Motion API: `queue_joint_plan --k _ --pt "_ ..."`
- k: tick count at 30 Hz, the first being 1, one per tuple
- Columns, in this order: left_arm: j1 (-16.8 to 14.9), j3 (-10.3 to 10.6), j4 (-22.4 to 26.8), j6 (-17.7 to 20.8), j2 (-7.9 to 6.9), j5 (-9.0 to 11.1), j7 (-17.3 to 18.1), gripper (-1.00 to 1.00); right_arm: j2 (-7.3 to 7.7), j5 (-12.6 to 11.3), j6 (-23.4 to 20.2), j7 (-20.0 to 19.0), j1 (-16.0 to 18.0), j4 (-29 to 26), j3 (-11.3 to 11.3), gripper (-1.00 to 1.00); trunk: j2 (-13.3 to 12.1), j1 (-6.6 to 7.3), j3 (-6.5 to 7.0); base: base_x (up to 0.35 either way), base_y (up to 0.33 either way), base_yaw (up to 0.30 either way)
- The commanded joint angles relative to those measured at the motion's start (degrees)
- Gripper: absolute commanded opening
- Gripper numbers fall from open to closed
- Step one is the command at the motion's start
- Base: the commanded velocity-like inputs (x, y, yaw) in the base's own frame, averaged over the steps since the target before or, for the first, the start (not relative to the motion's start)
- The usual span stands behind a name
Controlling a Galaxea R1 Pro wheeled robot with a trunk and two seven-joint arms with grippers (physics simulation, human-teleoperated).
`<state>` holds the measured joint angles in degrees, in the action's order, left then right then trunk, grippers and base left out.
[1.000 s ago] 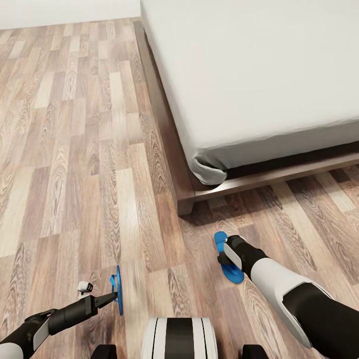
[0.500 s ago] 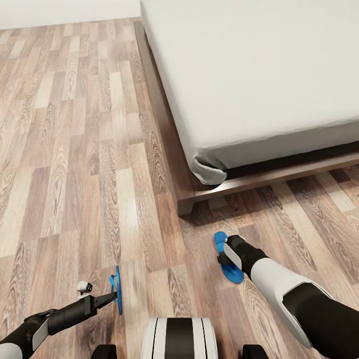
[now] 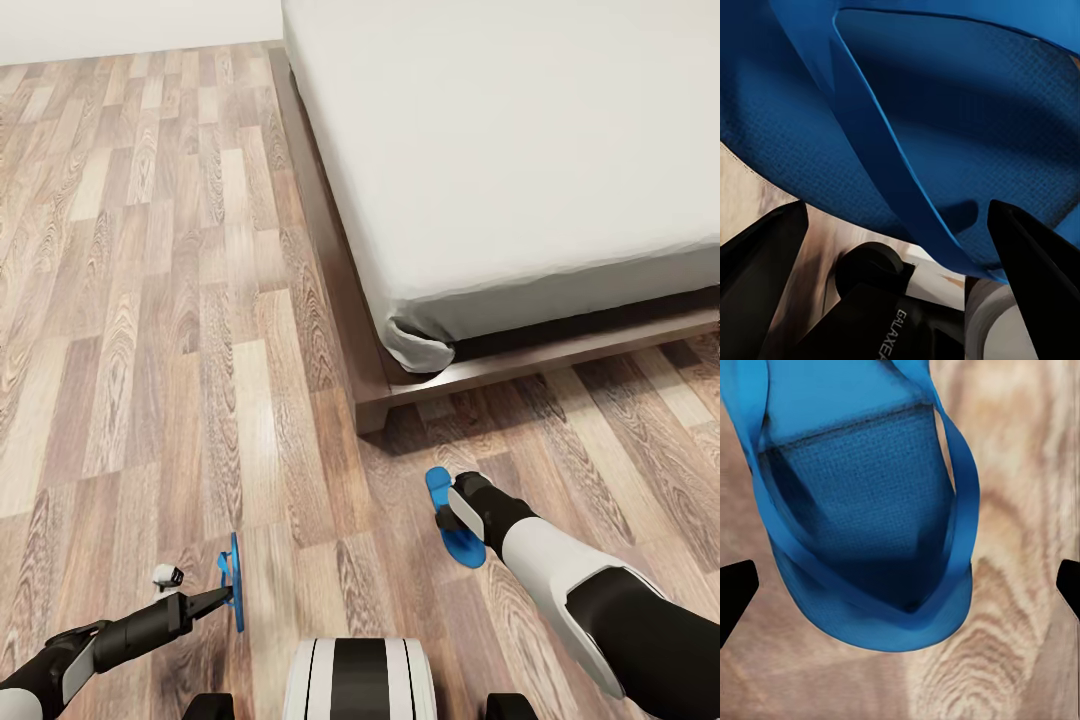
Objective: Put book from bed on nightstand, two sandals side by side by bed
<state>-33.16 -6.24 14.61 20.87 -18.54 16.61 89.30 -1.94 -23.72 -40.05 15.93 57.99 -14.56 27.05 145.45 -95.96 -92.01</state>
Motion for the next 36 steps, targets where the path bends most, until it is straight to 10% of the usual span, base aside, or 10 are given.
queue_joint_plan --k 1,36 --pt "-0.02 0.05 0.03 0.58 -0.01 0.01 0.17 -1.0 0.01 -0.63 -0.2 0.44 0.02 -0.06 0.37 1.0 0.0 0.03 0.2 0.0 0.0 0.0" --pt "-0.06 0.18 -0.27 2.34 -0.97 -0.17 -0.01 -1.0 -0.07 -0.94 7.36 -0.11 -0.27 0.57 0.04 1.0 -0.47 0.93 7.95 0.0 0.0 0.0"
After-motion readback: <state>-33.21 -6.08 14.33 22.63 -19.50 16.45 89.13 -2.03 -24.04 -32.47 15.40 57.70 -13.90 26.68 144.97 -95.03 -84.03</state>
